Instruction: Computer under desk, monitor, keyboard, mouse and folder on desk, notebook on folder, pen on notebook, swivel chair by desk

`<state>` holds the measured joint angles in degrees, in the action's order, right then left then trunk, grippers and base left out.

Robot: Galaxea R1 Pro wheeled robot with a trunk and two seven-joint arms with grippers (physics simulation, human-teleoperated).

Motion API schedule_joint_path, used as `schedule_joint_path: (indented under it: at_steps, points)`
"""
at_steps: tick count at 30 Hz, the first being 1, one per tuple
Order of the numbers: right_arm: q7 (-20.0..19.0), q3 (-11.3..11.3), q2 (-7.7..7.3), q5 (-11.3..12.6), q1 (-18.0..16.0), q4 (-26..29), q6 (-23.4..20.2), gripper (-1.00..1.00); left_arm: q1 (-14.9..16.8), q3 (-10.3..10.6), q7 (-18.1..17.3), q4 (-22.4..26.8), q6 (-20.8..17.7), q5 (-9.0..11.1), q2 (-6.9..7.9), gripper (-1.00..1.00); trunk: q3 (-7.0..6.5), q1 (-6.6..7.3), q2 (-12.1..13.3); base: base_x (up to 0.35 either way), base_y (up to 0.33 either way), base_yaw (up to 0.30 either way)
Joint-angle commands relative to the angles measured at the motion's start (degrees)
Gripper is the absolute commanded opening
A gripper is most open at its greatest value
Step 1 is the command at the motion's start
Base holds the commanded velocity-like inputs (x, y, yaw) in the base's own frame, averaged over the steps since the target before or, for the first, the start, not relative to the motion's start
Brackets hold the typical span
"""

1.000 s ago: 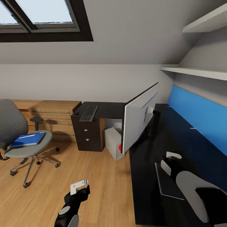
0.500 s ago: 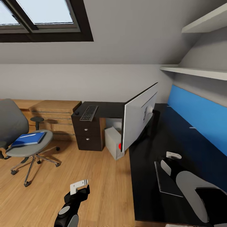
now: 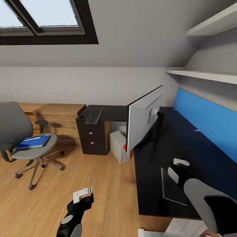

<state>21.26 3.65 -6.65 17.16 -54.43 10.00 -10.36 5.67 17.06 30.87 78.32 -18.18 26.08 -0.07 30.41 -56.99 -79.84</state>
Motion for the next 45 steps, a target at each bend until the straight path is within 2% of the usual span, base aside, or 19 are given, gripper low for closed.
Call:
schedule_joint_path:
  at_steps: [1,23,45]
  points:
    - [0.27,0.21,-0.03,0.57,0.03,-1.3,-0.78,1.0,0.04,0.08,0.42,0.09,-0.16,0.38,0.01,1.0,0.07,0.02,-0.03,-0.137,0.0,0.0]
    - [0.27,0.35,-0.03,0.5,0.02,-1.3,-0.55,1.0,0.04,0.08,0.42,0.08,-0.19,0.38,0.0,1.0,0.07,0.02,-0.03,-0.198,0.0,0.0]
    - [0.27,0.31,-0.03,0.52,0.02,-1.14,-0.41,1.0,0.04,0.08,0.42,0.08,-0.26,0.38,-0.02,1.0,0.07,0.02,-0.03,-0.013,0.0,0.0]
